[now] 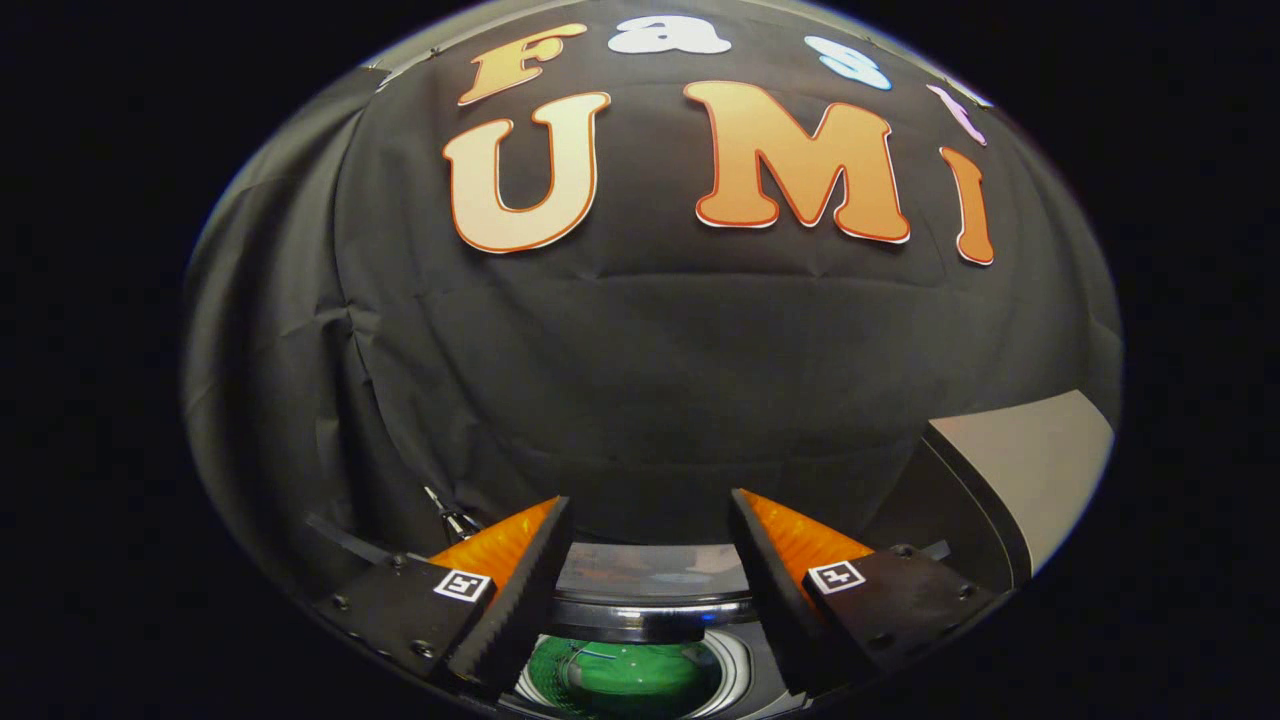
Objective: Put the clothes into the washing machine and then close the washing machine lid.
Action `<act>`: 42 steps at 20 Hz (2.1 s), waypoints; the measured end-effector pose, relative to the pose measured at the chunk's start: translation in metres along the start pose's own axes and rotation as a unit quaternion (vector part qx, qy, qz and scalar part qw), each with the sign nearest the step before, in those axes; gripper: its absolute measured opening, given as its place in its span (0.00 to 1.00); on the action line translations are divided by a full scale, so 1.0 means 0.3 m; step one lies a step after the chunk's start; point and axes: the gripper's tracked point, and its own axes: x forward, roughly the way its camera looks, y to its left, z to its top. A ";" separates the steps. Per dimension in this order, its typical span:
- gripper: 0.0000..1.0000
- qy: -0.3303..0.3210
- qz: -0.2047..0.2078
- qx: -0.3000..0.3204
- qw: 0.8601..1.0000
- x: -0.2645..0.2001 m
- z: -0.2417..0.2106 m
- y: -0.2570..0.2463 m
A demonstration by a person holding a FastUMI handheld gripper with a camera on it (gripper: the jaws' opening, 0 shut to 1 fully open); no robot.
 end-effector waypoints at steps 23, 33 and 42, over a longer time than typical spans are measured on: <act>0.99 0.017 0.039 0.022 0.999 -0.343 -0.235 0.145; 0.99 -0.133 0.069 0.001 0.989 -0.904 0.264 -0.078; 0.99 -0.195 0.053 -0.006 0.979 -1.407 0.325 -0.459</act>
